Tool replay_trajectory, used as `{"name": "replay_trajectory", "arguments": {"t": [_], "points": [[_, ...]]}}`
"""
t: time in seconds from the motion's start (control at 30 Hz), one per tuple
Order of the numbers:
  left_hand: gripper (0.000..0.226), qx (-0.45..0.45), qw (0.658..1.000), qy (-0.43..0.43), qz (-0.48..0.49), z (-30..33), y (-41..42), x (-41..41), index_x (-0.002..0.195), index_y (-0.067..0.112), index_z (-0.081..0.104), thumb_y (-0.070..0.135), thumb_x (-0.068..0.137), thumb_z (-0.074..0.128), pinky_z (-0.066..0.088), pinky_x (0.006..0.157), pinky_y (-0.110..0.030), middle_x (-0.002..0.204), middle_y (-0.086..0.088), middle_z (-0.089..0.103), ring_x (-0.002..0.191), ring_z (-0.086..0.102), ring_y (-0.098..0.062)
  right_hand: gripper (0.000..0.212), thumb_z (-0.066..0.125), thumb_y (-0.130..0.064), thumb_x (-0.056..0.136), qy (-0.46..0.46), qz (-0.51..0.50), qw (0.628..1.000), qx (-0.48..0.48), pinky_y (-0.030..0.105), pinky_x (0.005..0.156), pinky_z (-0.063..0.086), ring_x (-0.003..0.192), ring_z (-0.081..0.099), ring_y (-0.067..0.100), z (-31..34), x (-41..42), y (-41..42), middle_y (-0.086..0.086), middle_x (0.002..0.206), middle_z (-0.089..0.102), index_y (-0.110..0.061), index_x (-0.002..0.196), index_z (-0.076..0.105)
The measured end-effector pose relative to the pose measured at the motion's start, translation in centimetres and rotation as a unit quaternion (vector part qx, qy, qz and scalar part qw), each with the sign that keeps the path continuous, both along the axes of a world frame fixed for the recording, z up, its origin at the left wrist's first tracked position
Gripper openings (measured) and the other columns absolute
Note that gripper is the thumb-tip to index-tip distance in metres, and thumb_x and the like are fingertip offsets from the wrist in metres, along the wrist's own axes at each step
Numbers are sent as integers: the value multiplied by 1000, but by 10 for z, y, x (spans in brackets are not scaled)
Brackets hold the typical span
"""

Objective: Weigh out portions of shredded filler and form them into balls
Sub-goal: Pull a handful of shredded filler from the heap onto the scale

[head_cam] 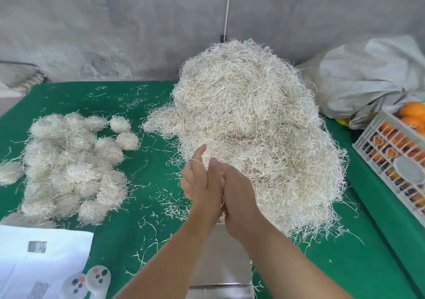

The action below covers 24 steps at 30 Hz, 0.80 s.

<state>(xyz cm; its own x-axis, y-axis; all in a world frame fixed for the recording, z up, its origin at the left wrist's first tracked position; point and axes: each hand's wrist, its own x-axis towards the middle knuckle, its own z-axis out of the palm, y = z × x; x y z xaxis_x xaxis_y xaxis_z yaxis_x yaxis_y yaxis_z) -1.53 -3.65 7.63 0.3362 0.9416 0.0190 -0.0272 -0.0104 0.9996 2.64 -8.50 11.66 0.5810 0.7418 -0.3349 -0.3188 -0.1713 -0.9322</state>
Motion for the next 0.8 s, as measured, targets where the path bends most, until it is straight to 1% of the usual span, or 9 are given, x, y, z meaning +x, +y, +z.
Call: {"name": "replay_trajectory", "arguments": {"t": [0.07, 0.13, 0.2, 0.27, 0.37, 0.5, 0.6, 0.7, 0.8], "points": [[40, 22, 999, 29, -2, 7, 2, -2, 137, 56, 48, 62, 100, 35, 38, 115, -43, 134, 22, 37, 126, 36, 9, 32, 57, -37, 100, 4, -11, 1000, 14, 40, 86, 58, 94, 76, 17, -4, -7, 3, 10, 95, 79, -11, 97, 76], [51, 29, 998, 21, -48, 11, 2, -6, 138, 48, 52, 67, 100, 25, 37, 118, -48, 136, 26, 43, 134, 41, -3, 41, 60, -46, 101, -9, -35, 999, 32, 37, 84, 62, 89, 78, 17, -6, -11, 5, 7, 90, 79, -8, 98, 75], [59, -17, 992, -23, -122, 15, -3, -9, 134, 45, 59, 75, 98, 23, 55, 100, -36, 131, 19, 63, 124, 60, -6, 48, 58, -48, 103, -40, -40, 997, 51, 30, 60, 62, 63, 73, 17, -7, -5, 5, 5, 71, 75, -7, 82, 73], [61, -81, 981, -43, -173, 22, -13, -10, 129, 53, 60, 86, 87, 32, 58, 74, -21, 119, 19, 72, 110, 69, -3, 48, 57, -44, 105, -48, -50, 996, 53, 23, 45, 47, 49, 59, 14, -6, 7, 4, 0, 56, 62, -14, 69, 66], [47, -119, 983, -49, -132, 23, -29, -4, 119, 72, 51, 90, 76, 48, 53, 84, -26, 109, 37, 68, 103, 66, 12, 31, 54, -39, 103, -69, -53, 995, 53, 35, 66, 57, 68, 70, 16, -18, 18, 3, -2, 72, 73, -20, 82, 68], [51, -186, 973, -58, -126, 15, -30, -4, 122, 68, 54, 90, 76, 59, 48, 107, -44, 125, 23, 69, 120, 64, -4, 26, 50, -52, 97, -121, -54, 990, 36, 46, 88, 57, 98, 71, 16, -29, 14, 5, -5, 104, 75, -33, 104, 66], [27, -136, 979, -35, -148, 9, -22, -9, 111, 56, 65, 73, 91, 57, 53, 93, -33, 114, 17, 76, 107, 71, -1, 50, 40, -67, 100, -110, -33, 993, 12, 59, 108, 46, 127, 55, 30, -28, 18, 10, 8, 135, 56, -28, 128, 56], [25, -40, 992, 24, -120, -9, 4, -26, 99, 34, 67, 57, 101, 56, 52, 68, -16, 90, 9, 73, 80, 69, -4, 76, 33, -87, 87, -23, 44, 998, 30, 55, 117, 38, 142, 43, 23, -34, 22, 12, -1, 156, 40, -43, 147, 44], [39, 148, 948, 273, -69, -37, 62, -59, 119, 23, 57, 56, 99, 54, 52, 66, -20, 112, -2, 54, 81, 57, -8, 57, 41, -69, 99, -37, 93, 995, 11, 45, 112, 39, 133, 48, 21, -37, 25, 15, -6, 149, 41, -40, 148, 37]]}}
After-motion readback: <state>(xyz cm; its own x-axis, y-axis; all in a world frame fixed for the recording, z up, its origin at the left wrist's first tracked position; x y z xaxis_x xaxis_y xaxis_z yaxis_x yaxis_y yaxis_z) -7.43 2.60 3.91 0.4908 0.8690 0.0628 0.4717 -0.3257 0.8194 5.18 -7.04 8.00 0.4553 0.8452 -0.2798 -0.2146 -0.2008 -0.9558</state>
